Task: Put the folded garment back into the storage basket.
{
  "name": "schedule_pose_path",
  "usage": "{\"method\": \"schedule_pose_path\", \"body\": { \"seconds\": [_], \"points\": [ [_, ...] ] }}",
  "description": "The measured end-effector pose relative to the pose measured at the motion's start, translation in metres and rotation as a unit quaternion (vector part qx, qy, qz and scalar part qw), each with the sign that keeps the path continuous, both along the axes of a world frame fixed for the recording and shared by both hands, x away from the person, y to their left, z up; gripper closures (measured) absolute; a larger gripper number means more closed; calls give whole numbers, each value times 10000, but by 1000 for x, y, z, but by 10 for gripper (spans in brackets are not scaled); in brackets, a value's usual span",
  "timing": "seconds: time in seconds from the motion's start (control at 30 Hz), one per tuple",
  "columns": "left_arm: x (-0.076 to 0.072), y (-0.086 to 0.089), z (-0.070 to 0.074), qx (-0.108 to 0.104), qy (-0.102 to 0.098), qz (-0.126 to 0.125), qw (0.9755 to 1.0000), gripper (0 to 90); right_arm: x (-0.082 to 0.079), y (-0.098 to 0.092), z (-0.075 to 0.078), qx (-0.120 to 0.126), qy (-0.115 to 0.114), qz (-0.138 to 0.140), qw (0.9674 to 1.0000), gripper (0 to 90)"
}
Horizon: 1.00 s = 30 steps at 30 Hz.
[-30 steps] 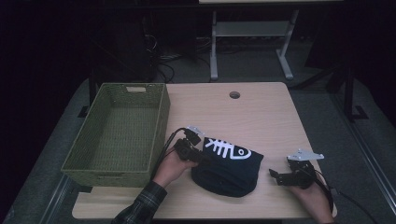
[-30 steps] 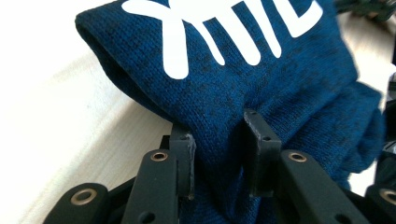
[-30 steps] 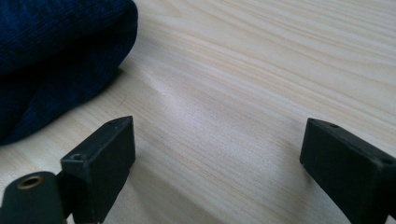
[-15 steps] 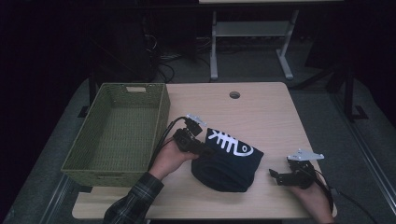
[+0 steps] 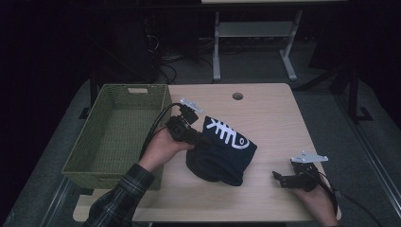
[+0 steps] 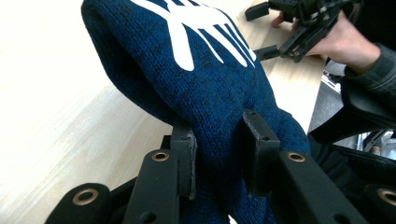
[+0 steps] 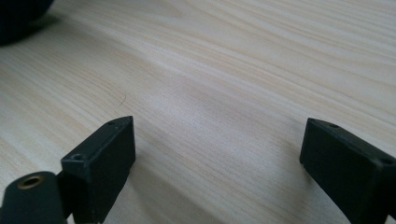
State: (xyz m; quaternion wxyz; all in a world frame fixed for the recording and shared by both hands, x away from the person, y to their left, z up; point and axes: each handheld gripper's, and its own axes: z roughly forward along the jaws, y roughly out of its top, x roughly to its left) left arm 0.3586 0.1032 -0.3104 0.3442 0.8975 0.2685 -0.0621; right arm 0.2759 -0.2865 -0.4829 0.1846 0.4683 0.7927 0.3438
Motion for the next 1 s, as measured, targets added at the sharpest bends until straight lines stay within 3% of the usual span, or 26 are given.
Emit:
{"method": "schedule_pose_path", "body": {
  "seconds": [0.4, 1.0],
  "points": [
    [-1, 25, 37, 12, -129, 124, 9998, 697, 0, 0, 0, 0, -1, 1, 10000, 100],
    [-5, 73, 80, -18, -244, 445, 9987, 696, 0, 0, 0, 2, -13, -11, 10000, 106]
  ]
}}
